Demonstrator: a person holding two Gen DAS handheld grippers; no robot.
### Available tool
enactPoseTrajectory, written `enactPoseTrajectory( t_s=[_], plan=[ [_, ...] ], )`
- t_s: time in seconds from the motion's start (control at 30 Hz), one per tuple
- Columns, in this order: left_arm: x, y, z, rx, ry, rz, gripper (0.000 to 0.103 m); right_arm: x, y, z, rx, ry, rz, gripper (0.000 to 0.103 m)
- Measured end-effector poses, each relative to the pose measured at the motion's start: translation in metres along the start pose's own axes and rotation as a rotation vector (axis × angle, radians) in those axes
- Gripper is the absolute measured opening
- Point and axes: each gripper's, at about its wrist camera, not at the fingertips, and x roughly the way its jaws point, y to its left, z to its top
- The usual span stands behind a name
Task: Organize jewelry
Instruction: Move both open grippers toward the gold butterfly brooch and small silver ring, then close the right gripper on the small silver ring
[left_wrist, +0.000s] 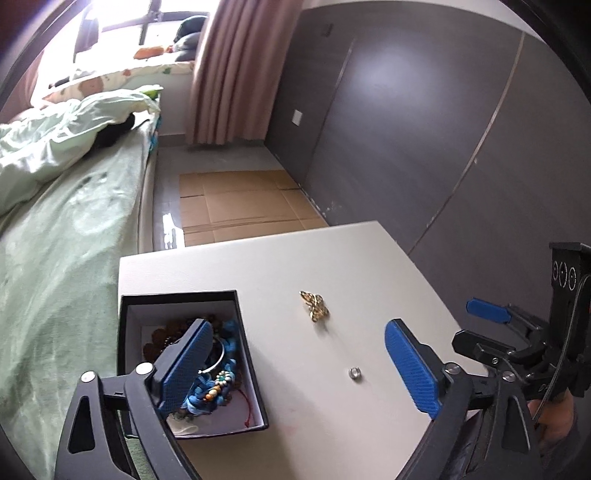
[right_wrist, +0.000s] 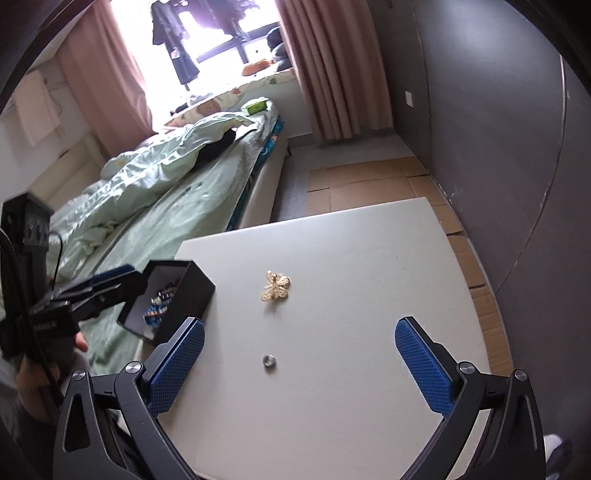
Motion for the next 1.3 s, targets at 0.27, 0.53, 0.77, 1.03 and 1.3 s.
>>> enactPoseTrajectory(
  t_s=[0.27,0.53,0.77,1.03,1.3],
  plan=[
    [0.015,0.000,-0.003,0.029,0.068,0.024,0.056,0.013,-0.001,-0.015,-0.094,0.060,0.018,0.082],
    [0.014,0.008,-0.002,0.018,0.077,0.039,0.055,0.045,0.023,-0.032,-0.194,0.179,0.055,0.059],
    [0.009,0.031,0.000,-0.053,0.071,0.068,0.054,0.073,0.044,-0.042,-0.264,0.254,0.063,0.048],
    [0.001,0.049,0.001,-0.112,0.064,0.073,0.053,0.093,0.045,-0.041,-0.245,0.289,0.048,0.037],
    [-0.004,0.051,0.001,-0.122,0.052,0.061,0.053,0.097,0.054,-0.041,-0.286,0.271,0.019,0.033]
  ],
)
